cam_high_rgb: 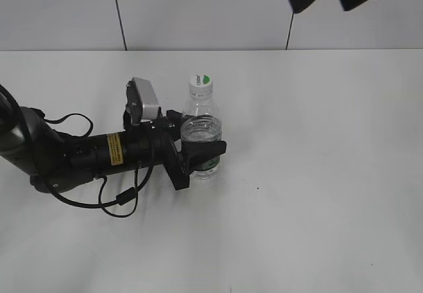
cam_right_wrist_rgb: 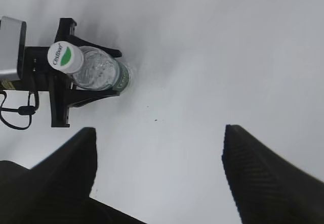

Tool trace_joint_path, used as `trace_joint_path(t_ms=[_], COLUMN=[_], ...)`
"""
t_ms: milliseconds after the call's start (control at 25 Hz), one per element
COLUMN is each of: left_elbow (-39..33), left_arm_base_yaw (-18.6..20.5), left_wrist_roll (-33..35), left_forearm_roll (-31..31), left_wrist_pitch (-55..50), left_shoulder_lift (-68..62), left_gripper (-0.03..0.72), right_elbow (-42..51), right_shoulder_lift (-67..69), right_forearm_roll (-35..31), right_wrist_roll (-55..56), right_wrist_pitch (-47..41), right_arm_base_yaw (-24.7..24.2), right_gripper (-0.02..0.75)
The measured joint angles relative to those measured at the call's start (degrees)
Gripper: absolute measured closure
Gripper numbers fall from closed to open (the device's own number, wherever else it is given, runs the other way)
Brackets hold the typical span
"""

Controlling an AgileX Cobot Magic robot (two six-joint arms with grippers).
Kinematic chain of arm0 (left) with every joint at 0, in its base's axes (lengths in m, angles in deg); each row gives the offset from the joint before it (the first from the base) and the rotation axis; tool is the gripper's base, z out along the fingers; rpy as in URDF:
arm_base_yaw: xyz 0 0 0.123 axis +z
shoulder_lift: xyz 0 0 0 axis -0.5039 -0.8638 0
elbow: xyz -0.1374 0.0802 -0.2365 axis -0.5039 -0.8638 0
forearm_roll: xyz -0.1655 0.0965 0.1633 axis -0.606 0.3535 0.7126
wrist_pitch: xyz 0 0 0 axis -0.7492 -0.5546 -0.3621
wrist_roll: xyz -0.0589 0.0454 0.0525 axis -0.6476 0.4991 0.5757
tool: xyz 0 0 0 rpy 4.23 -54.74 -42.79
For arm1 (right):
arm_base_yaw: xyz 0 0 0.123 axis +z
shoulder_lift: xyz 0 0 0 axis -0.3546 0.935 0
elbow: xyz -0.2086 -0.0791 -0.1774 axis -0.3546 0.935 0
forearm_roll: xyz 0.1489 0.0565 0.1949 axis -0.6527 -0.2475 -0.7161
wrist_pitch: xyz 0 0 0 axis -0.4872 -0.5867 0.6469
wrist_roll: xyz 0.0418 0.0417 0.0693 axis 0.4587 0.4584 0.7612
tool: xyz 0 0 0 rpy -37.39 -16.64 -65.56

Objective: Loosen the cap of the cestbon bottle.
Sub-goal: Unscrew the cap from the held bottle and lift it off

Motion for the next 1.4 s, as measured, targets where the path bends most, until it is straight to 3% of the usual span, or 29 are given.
trace_joint_path(t_ms=[520,1400], left_elbow=[0.0,0.0], left_arm_base_yaw=[0.0,0.0], left_wrist_roll=[1.1,2.2], left_forearm_roll=[0.6,1.0], left_wrist_pitch=[0.1,0.1], left_shoulder_lift=[0.0,0.0], left_gripper=[0.285,0.285], right_elbow=[-12.0,-13.2], right_shoulder_lift=[19.3,27.3], right_forearm_roll=[0.2,-1.5], right_wrist_roll=[1.0,1.1], right_wrist_pitch=[-0.1,-0.1], right_arm_base_yaw=[10.6,11.1], right_gripper=[0.148,0.148])
